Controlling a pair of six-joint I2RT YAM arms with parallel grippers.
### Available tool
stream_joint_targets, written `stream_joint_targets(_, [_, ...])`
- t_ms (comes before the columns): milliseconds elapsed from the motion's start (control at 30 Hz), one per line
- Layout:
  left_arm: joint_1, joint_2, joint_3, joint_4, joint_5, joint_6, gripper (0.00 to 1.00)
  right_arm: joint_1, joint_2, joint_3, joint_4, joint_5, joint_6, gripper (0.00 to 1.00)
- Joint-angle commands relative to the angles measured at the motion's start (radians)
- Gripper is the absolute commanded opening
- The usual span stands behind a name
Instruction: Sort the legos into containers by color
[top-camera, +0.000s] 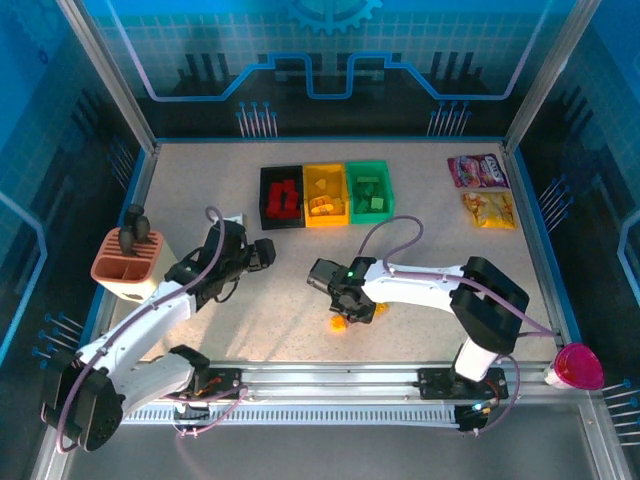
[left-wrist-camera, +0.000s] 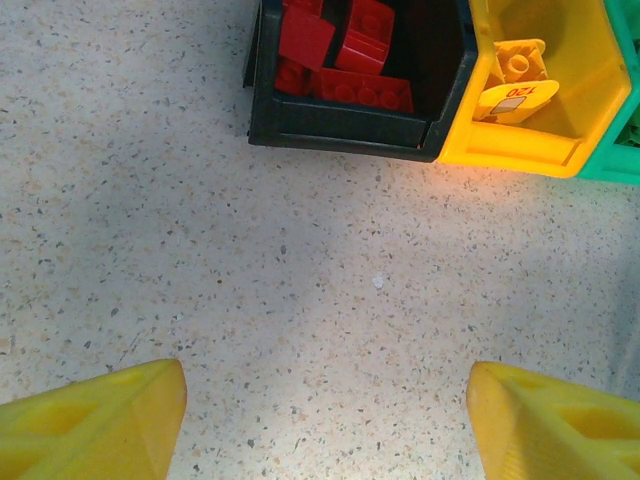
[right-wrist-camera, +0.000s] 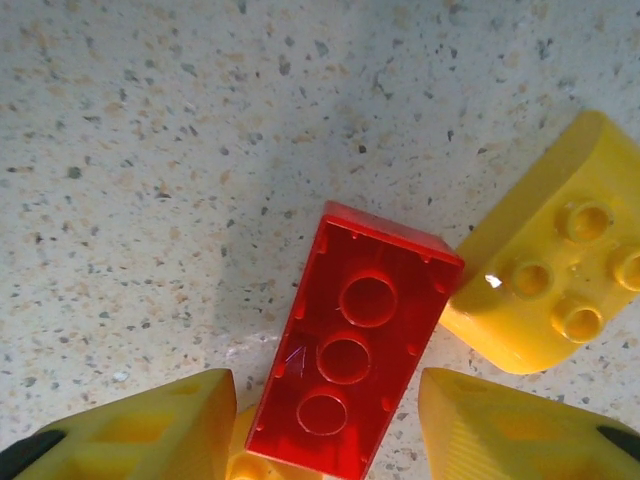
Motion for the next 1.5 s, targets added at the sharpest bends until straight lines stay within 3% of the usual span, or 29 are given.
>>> stream_joint_targets(0, [-0.007, -0.032, -0.023, -0.021, -0.019, -0.011, 0.75, 0.018, 0.017, 0.018, -0.013, -0.005, 0.035, 0.51])
stream_joint_targets(300, [-0.008, -0.064, -0.042, -0.036, -0.024, -0.014, 0.74, 0.028, 0.102, 0.06, -0.016, -0.011, 0.008, 0.46])
stream_joint_targets(400, [-0.008, -0.078, -0.046, -0.048, -0.031, -0.014, 0.75, 0.034, 0.119, 0.087, -0.027, -0.007, 0.002, 0.38])
stream_joint_targets(533, [-0.007, -0.105, -0.056, -0.062, -0.038, -0.014, 0.75, 0.041, 0.125, 0.14, -0.073, 0.041, -0.02, 0.26])
stream_joint_targets(667, [-0.008, -0.13, -0.061, -0.083, -0.05, -0.012, 0.74, 0.042, 0.132, 0.237, -0.16, 0.135, -0.061, 0.25])
stream_joint_targets(933, [-0.008, -0.234, -0.085, -0.143, -0.056, -0.027, 0.74, -0.023, 0.166, 0.497, -0.149, 0.25, -0.391, 0.26])
stream_joint_targets(1033, [-0.007, -0.288, -0.106, -0.178, -0.049, -0.048, 0.74, -0.079, 0.181, 0.555, -0.062, 0.178, -0.524, 0.25])
stream_joint_targets(1200, [-0.012, -0.374, -0.153, -0.214, -0.025, -0.107, 0.74, -0.183, 0.249, 0.647, 0.069, -0.054, -0.717, 0.25])
stream_joint_targets(1467, [-0.046, -0.416, -0.17, -0.241, -0.029, -0.138, 0.74, -0.266, 0.491, 0.988, -0.016, -0.11, -0.841, 0.22])
